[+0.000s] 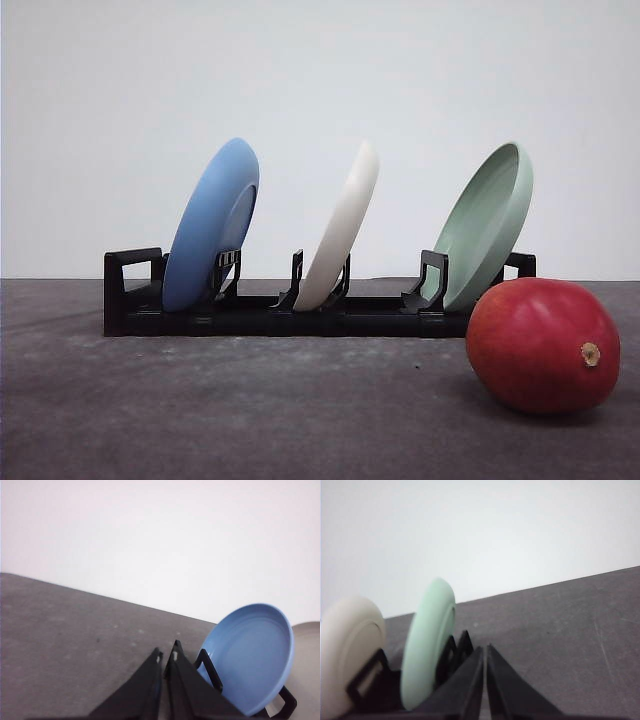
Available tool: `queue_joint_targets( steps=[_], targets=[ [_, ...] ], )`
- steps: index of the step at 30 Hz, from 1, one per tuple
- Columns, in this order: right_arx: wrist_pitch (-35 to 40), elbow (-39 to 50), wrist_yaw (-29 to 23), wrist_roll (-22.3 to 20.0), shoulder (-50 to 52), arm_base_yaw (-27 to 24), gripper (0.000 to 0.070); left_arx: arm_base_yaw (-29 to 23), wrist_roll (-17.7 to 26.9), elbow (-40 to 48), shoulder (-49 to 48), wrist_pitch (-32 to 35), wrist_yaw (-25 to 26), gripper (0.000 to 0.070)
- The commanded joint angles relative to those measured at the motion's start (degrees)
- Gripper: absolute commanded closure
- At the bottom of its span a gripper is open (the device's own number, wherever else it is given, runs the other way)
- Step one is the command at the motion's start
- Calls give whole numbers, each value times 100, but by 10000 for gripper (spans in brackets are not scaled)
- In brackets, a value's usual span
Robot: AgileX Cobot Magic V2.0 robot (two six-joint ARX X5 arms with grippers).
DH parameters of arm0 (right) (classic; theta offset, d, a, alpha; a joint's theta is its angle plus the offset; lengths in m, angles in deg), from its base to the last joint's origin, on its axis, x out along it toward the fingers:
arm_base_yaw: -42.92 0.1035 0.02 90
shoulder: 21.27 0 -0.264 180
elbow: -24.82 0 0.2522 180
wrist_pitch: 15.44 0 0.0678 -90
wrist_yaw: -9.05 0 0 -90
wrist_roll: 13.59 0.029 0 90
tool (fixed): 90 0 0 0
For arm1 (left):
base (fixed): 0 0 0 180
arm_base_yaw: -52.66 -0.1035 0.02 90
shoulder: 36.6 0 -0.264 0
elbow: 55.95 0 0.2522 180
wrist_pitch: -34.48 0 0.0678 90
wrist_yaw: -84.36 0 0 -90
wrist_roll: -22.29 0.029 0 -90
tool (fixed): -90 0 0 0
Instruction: Place pomegranate in white plate
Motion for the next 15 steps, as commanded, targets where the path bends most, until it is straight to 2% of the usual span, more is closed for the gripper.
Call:
queue_joint_targets(
  steps=[1,5,8,12,15],
  targets=[
    [-378,-393,11,262,-2,-7,696,0,-70,-492,57,-514,-81,688],
    [-1469,-1206,67,251,-182,-7,696,0,-68,-1531,474,-2087,-88,688],
    [-2308,-1748,260,116,-462,-7,696,0,-40,-2214,915,-3024,142,688],
    [-3146,-2228,635,-281,-918,-7,696,0,259,-2868,1568,-3775,490,688],
    [-3373,-2354,968,-513,-1289,-7,696,0,515,-3195,2100,-4082,728,688]
  ],
)
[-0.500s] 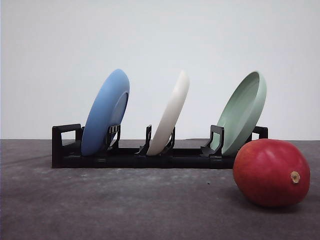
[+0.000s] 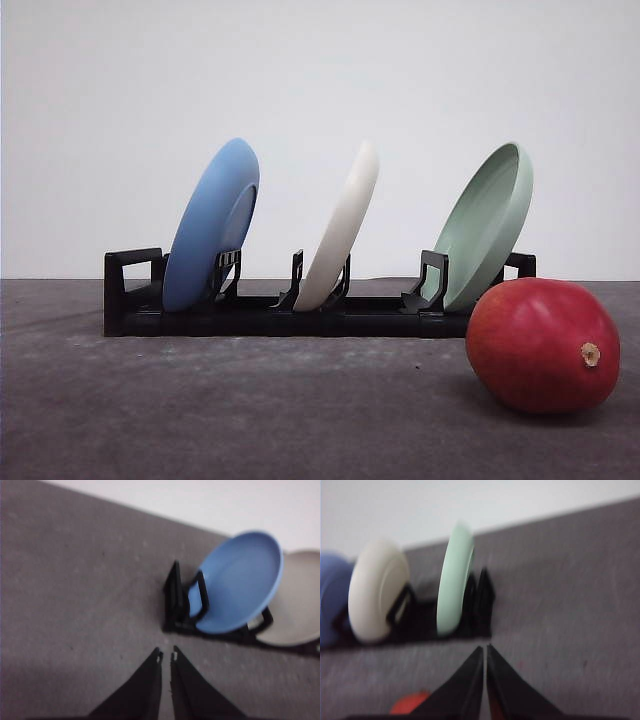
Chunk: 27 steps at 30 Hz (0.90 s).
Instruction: Place pomegranate in white plate
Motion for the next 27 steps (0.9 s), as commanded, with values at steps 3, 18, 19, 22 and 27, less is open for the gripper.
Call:
queue_joint_targets(
  steps=[3,18,19,22,27],
  targets=[
    [25,-75,341,-344,-458,-7,695,0,508,-318,683,-156,272,688],
    [667,-75,438,-955,-1256,1183,695,1151,1460,-825,2404,669,493,687],
    [701,-75,439,-973,-1256,1307,694,1275,1593,-853,2442,747,493,687],
    [791,-75,441,-978,-1256,1618,694,1577,1929,-943,2507,888,493,688],
    [824,-77,453,-976,-1256,1798,694,1836,2084,-1047,2518,972,493,687]
  ],
)
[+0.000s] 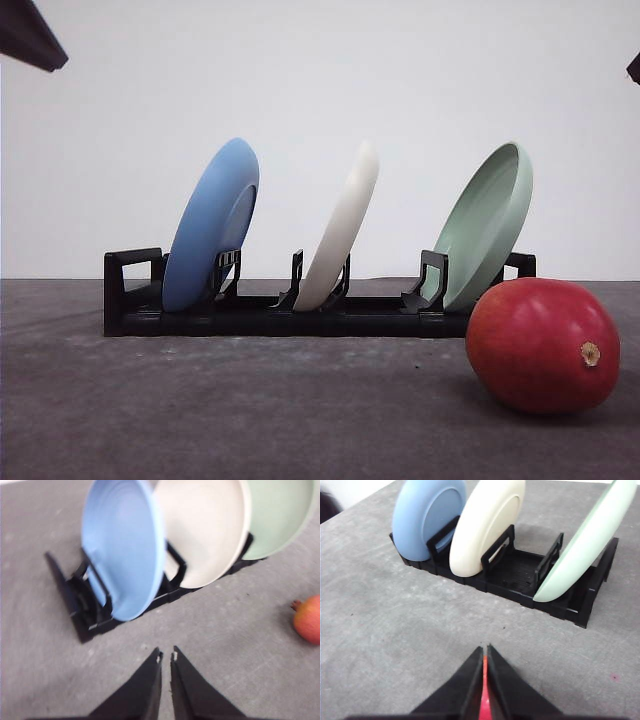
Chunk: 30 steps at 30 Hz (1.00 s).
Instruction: Place pomegranate in white plate
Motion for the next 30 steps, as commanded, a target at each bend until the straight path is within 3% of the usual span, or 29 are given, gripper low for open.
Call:
queue_joint_targets(
  steps=[1,2,3,5,7,13,20,30],
  targets=[
    [60,-76,3,-66,-28,28,682,58,166,-162,42,95,-2,675],
    [60,-76,25,-68,-28,28,656,84,176,-180,42,104,5,648],
    [60,-76,23,-66,-28,28,569,108,175,-198,42,109,17,564],
    [60,-76,25,-66,-24,28,395,159,174,-239,41,122,24,337],
    [61,-76,23,-62,-4,28,321,216,172,-241,34,183,24,266],
    [63,-76,35,-37,-4,28,321,533,170,-241,57,476,24,271],
    [75,-76,301,-17,-4,28,321,1130,205,-241,480,1284,-47,271],
    [78,-76,384,24,-4,28,321,2012,321,-241,2049,2928,-919,271]
  ],
)
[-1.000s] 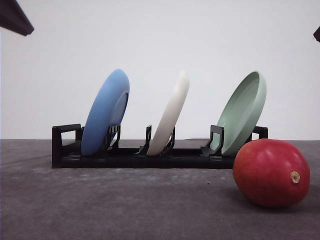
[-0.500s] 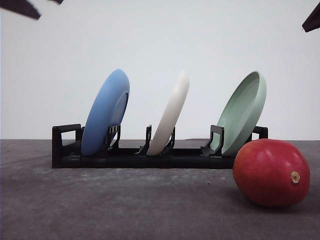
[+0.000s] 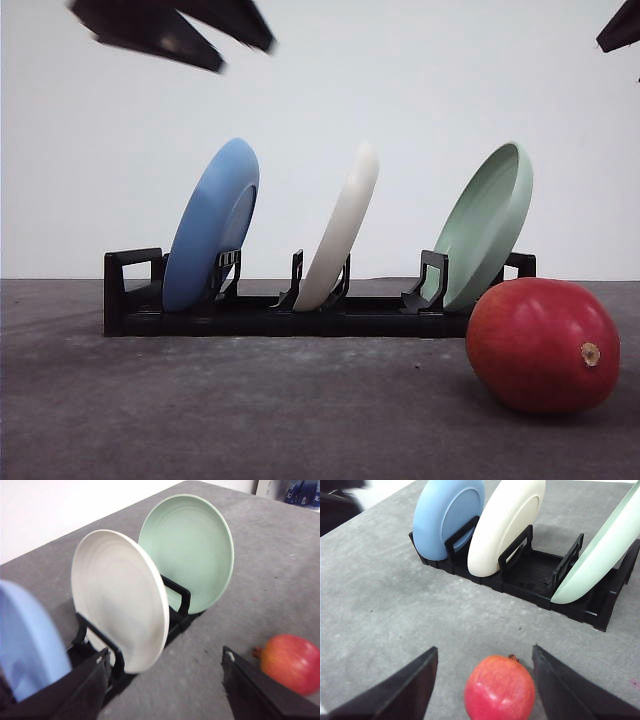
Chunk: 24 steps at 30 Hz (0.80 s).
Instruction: Place pomegranate in white plate
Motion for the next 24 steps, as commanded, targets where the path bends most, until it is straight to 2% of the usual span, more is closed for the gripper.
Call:
queue_joint_targets(
  steps=[1,5,9,12,17,24],
  targets=[
    [61,-76,22,20,-9,28,321,157,61,-107,308,375,-194,271],
    [61,-76,20,15,-9,28,321,456,-2,-109,1013,1228,-707,271],
    [61,-76,18,13,-9,28,321,669,-334,-237,1683,1809,-1182,270],
    [61,-76,17,13,-9,28,322,764,-542,-542,2195,1831,-1546,270],
    [61,-76,11,11,-9,28,321,821,-587,-1212,3017,1774,-1995,271],
    [60,-76,-2,-26,-9,28,322,793,-716,-2042,3816,1335,-2197,271]
  ],
)
